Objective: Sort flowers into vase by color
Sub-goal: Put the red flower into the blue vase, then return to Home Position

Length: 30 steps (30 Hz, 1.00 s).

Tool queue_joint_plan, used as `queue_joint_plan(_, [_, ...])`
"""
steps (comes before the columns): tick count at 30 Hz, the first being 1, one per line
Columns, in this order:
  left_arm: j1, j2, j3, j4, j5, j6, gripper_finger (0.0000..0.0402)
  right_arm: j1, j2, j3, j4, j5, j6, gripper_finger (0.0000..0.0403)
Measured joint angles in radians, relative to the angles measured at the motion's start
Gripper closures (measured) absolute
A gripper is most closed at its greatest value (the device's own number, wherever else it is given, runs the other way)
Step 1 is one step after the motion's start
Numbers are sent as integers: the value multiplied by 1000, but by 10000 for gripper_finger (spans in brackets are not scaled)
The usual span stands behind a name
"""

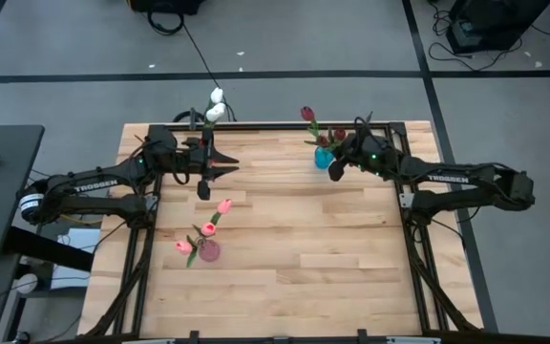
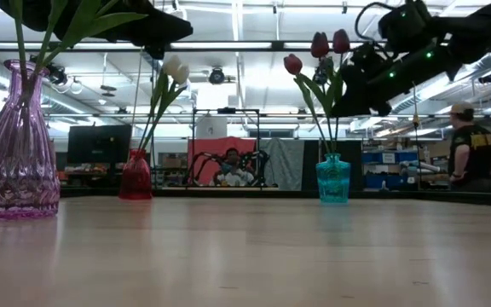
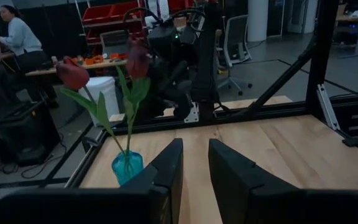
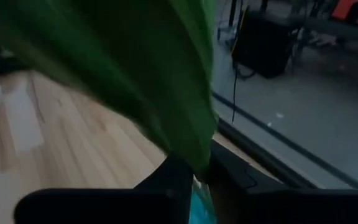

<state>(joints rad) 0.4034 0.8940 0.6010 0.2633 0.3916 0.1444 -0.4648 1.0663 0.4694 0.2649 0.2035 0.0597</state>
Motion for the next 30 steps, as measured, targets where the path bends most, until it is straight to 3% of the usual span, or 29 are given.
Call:
queue_joint_plan(5, [0,-14,0,-10,12,-16,321,-1,-43,0,-81,-14,15,323])
queue_joint_plan(12, [10,-143,0,-86,11,5,321,-6,-229,0,-226,-41,42,287])
queue_joint_plan(22, [10,-290,-6,-264,-10,7,321,-3,-436,0,-459,-42,140,281])
queue_joint_plan(30, [10,-466,-185,-193,-70,-55,321,77,-560,0,-478,-36,176,282])
